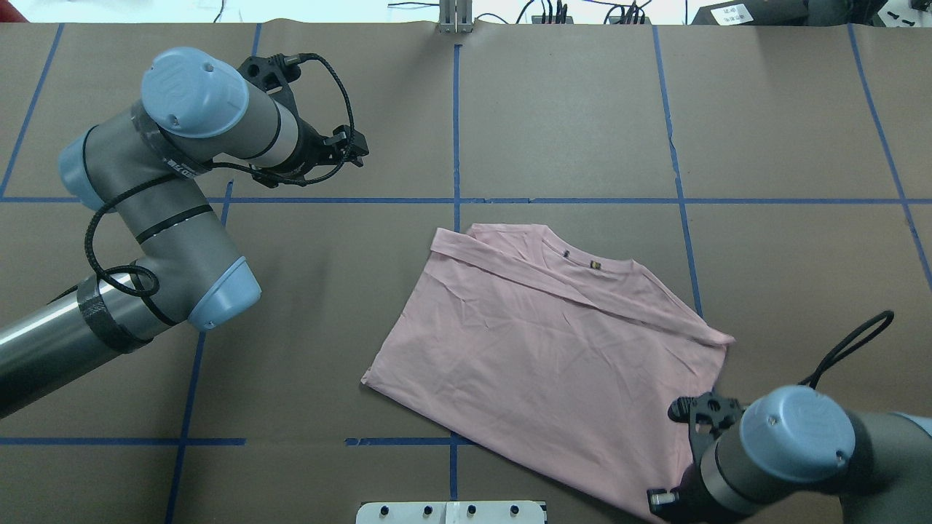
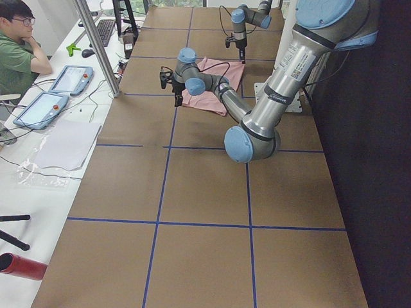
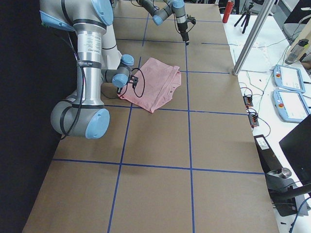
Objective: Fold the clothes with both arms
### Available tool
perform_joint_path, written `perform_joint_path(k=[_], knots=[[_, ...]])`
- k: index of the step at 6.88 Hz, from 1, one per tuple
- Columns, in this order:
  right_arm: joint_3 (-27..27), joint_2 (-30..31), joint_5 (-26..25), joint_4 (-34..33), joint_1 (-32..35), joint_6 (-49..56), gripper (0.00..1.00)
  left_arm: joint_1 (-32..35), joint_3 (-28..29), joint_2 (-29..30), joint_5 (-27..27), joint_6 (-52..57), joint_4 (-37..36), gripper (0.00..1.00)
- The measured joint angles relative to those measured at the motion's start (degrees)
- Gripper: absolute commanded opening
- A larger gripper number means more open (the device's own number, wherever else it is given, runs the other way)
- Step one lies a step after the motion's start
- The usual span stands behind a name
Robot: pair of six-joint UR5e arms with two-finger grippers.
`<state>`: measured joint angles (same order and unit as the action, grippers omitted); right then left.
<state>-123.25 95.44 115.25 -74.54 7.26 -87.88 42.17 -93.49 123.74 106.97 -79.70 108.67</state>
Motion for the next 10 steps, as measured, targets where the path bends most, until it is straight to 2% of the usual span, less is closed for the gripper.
perform_joint_path(k=[1,2,4,7,10], knots=[[-0.5,0.0,-0.1,0.1,-1.5,-3.3,1.00,-0.8,-0.5,-0.1,0.0,-0.1,0.0,1.00],[-0.7,-0.6,-0.2,0.4,-0.2,-6.7,1.00,-2.3,-1.5,-0.6,0.4,-1.4,-0.3,1.00],[-0.7,-5.6,-0.4,1.5,7.7,-8.3,1.00,-9.9,-3.8,-3.0,0.3,-12.7,-2.4,1.00],[-0.3,-11.7,0.7,1.7,19.5,-3.0,1.00,-21.0,-11.4,-3.8,-2.5,-28.3,-13.0,1.00],[0.3,-13.4,0.5,1.7,22.5,-1.5,1.00,-25.8,-11.2,-3.9,-5.7,-32.7,-14.4,1.00]])
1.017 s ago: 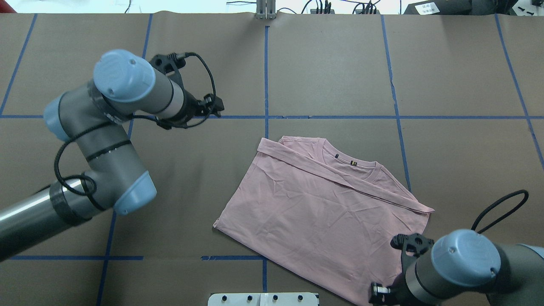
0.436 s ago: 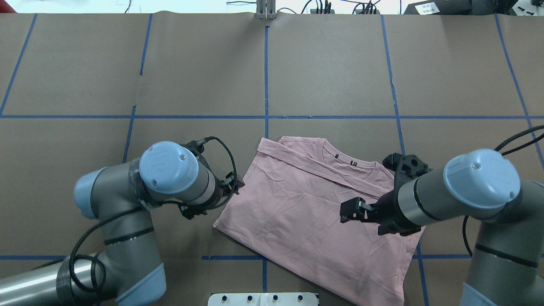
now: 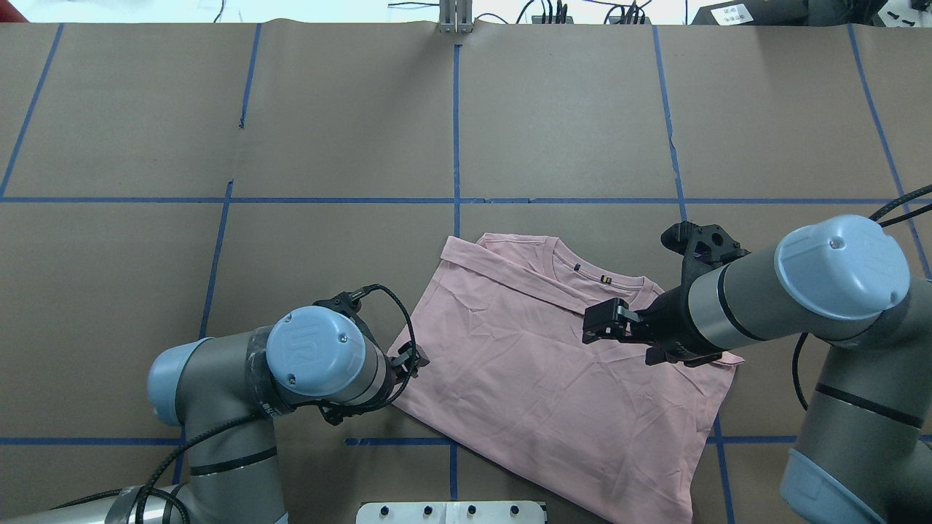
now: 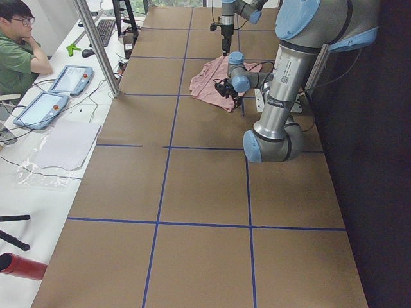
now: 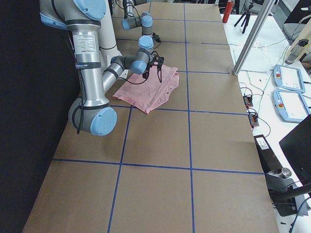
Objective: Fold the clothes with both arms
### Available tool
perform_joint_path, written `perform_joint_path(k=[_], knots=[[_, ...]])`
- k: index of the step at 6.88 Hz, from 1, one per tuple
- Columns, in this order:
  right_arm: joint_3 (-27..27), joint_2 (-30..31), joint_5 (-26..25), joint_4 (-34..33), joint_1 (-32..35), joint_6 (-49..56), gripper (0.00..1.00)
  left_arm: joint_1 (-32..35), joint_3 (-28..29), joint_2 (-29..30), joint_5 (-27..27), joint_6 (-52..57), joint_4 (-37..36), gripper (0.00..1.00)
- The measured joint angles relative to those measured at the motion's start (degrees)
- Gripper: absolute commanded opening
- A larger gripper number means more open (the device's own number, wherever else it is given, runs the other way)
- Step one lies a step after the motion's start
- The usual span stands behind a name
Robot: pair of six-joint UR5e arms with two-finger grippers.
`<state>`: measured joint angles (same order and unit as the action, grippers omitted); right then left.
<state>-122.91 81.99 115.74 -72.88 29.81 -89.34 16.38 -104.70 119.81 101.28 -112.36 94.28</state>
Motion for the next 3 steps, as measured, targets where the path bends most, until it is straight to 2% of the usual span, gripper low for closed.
perform_joint_path(k=[3], knots=[[0.4,-0.2,-0.1,0.0,0.1,0.0,1.00,-0.3,1.4,0.1,-2.0,-0.8,0.0,0.90]])
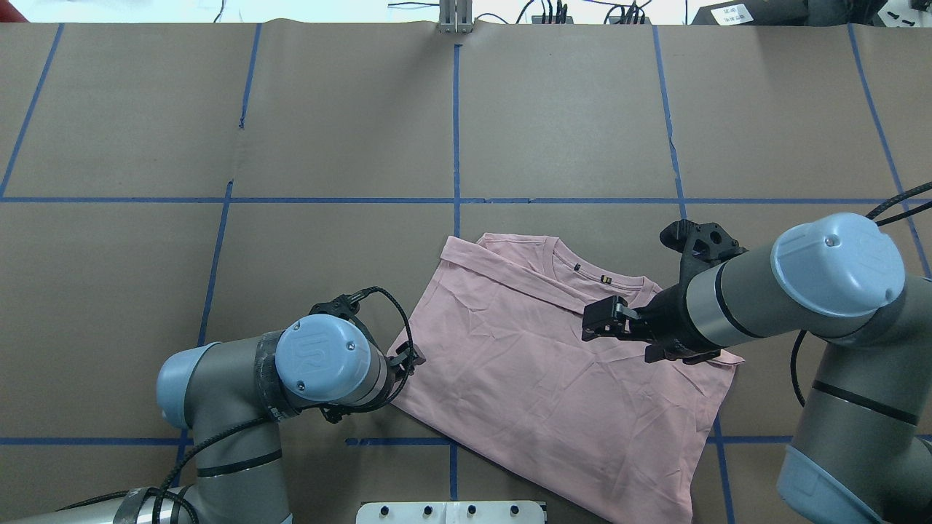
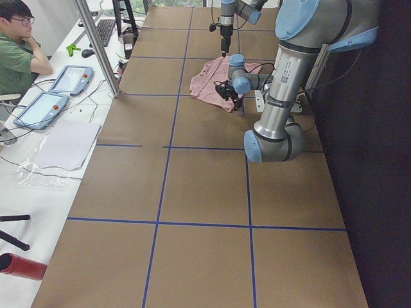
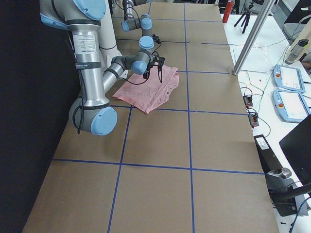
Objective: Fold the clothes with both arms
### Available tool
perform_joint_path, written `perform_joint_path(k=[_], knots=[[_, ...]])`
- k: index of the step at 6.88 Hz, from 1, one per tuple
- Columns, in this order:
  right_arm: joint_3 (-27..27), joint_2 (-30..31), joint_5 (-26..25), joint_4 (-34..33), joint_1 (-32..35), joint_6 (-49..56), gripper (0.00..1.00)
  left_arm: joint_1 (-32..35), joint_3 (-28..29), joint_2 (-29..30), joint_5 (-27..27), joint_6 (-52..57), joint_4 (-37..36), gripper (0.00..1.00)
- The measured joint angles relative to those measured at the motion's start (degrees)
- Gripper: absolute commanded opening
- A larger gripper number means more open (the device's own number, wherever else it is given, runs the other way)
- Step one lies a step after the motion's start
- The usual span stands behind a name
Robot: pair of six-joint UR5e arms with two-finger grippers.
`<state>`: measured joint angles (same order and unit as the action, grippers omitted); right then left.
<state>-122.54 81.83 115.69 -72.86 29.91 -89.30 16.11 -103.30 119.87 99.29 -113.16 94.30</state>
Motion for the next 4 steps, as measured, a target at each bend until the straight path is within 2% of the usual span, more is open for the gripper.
perform_joint_path(k=[2,3,4], knots=[[0.0,0.0,0.1,0.0,0.0,0.0,1.00,0.2,0.3,0.0,-0.6,0.0,-0.1,0.83],[0.0,0.0,0.2,0.0,0.1,0.0,1.00,0.2,0.3,0.0,-0.9,-0.1,-0.1,0.73],[0.0,-0.1,0.3,-0.1,0.1,0.0,1.00,0.3,0.4,0.0,-1.1,-0.3,-0.1,0.54]])
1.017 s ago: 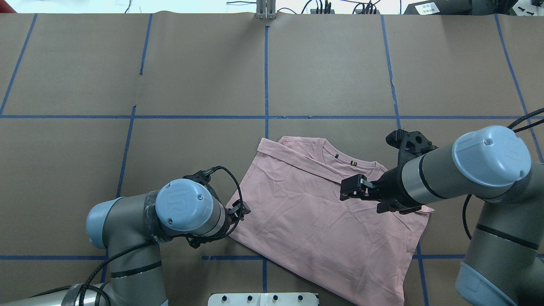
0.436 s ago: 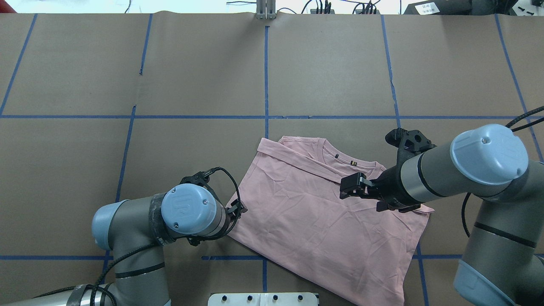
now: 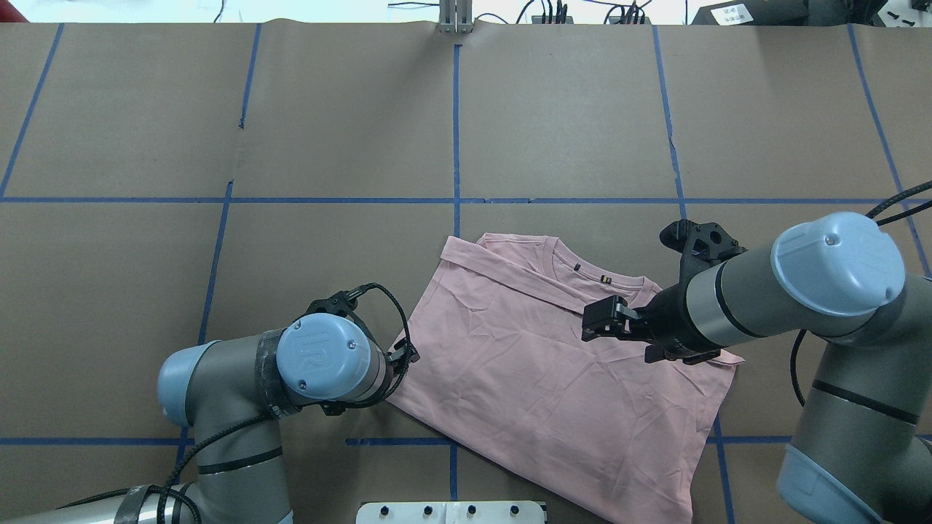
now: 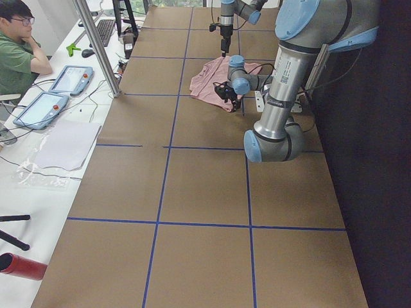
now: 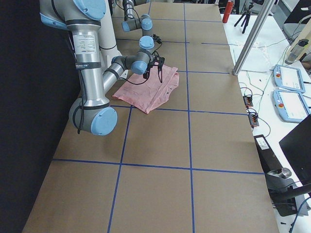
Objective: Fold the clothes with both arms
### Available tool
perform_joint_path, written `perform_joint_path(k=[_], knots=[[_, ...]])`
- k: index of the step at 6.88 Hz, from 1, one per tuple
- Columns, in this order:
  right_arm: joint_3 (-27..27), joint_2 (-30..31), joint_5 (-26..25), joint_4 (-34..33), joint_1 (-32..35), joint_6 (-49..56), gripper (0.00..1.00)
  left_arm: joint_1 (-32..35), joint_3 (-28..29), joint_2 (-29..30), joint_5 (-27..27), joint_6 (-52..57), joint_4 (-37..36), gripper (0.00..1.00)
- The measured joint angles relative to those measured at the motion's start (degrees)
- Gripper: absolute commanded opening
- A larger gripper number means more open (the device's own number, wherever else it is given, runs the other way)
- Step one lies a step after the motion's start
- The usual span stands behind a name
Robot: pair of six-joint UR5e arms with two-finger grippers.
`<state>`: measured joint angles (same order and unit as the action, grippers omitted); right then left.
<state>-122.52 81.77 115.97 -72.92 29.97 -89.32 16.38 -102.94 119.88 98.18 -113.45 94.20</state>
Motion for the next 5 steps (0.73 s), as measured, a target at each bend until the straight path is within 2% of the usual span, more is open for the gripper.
perform_joint_path(k=[2,3,5], knots=[[0.0,0.0,0.0,0.0,0.0,0.0,1.00,0.0,0.0,-0.3,-0.1,-1.1,0.0,0.10],[0.0,0.0,0.0,0.0,0.0,0.0,1.00,-0.1,-0.2,-0.7,-0.1,-1.3,0.0,0.00],[0.0,0.0,0.0,-0.1,0.0,-0.1,1.00,0.0,-0.6,-0.9,-0.2,-1.4,-0.2,0.00]])
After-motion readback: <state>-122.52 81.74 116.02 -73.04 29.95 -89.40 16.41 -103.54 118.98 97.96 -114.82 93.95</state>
